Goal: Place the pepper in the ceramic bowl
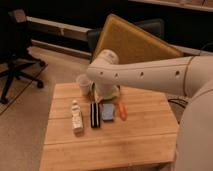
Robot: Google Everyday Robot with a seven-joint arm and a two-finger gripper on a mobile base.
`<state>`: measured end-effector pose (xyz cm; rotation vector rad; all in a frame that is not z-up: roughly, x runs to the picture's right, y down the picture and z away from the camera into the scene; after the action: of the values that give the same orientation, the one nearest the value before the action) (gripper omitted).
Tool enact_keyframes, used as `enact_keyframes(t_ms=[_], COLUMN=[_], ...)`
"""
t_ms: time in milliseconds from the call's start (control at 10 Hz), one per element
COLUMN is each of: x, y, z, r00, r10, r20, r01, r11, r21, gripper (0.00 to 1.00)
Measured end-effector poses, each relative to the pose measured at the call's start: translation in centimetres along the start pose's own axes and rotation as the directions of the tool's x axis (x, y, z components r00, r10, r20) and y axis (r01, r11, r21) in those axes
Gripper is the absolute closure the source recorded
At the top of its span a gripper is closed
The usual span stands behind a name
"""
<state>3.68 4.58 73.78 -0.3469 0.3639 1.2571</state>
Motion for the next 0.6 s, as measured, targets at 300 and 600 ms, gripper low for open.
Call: enact_keyframes(t_ms=[300, 600], x=[-0.2, -0.1], y=[-5.6, -7.2], z=[2.0, 2.8], r00=[0.999, 0.998], r10=[0.026, 0.059], r20=[0.026, 0.027], r01=[-0.026, -0.059], r11=[1.000, 0.998], r21=[0.002, -0.020], gripper=[0.35, 0.35])
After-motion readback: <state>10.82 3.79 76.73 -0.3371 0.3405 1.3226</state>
